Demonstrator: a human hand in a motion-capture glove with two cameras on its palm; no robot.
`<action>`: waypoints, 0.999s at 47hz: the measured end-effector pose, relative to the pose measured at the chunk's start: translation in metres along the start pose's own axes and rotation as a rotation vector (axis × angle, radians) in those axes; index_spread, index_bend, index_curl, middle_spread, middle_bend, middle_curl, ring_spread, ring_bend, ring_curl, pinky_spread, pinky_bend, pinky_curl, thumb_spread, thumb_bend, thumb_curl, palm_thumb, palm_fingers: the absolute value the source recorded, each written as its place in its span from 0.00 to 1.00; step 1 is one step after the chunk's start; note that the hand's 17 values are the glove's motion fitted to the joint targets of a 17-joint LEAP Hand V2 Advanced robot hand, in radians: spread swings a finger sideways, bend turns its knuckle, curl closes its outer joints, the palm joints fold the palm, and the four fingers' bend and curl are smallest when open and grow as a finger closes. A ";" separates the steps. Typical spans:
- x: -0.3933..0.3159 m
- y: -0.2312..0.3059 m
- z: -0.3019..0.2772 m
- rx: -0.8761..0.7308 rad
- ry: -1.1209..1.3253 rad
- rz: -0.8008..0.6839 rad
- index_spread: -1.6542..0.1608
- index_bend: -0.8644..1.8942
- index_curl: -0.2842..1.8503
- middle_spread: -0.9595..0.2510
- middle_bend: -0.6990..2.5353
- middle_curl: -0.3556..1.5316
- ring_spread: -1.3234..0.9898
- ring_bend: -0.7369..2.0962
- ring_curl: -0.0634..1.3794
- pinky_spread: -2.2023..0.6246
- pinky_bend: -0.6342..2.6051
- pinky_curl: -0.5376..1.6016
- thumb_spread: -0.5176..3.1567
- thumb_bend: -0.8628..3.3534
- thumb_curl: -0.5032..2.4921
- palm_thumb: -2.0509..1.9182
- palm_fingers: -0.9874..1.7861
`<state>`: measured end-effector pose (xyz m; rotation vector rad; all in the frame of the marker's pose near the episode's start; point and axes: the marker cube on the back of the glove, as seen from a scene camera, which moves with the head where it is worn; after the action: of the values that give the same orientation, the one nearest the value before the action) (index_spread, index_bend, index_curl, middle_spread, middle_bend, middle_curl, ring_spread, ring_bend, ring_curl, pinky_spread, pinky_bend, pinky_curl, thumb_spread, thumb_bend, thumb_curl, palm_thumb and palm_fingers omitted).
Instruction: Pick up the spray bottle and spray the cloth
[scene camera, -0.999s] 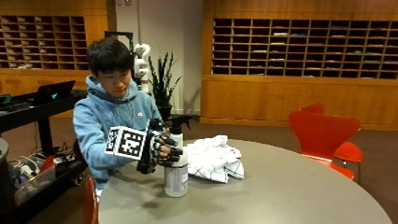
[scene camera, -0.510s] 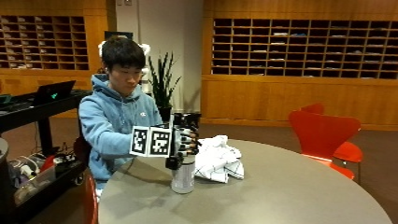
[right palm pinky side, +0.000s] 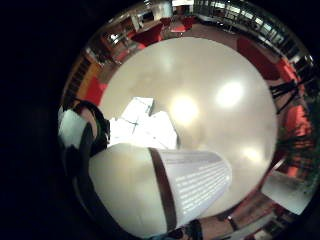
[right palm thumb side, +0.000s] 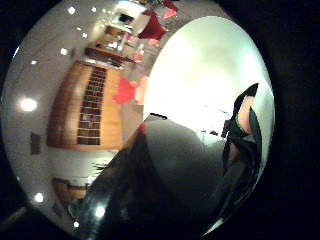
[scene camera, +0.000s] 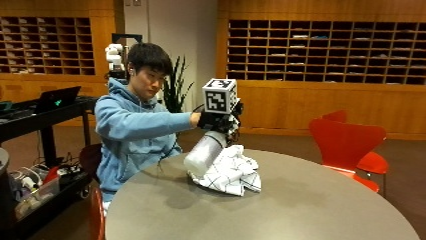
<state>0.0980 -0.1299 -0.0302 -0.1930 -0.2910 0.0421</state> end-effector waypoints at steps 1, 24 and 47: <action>-0.005 -0.002 -0.001 -0.019 0.050 0.002 0.81 0.48 0.37 0.70 0.40 0.46 0.49 0.49 0.36 0.69 0.29 0.43 0.22 0.20 0.39 0.75 0.87; -0.093 -0.016 0.049 -0.283 0.780 0.066 0.81 0.49 0.38 0.70 0.41 0.46 0.49 0.49 0.36 0.68 0.30 0.44 0.20 0.20 0.41 0.75 0.86; -0.130 -0.029 0.009 -0.141 0.325 -0.034 0.81 0.49 0.39 0.70 0.41 0.46 0.49 0.50 0.37 0.68 0.31 0.44 0.20 0.20 0.43 0.75 0.86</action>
<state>-0.0288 -0.1659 -0.0525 -0.3305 0.0271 -0.0436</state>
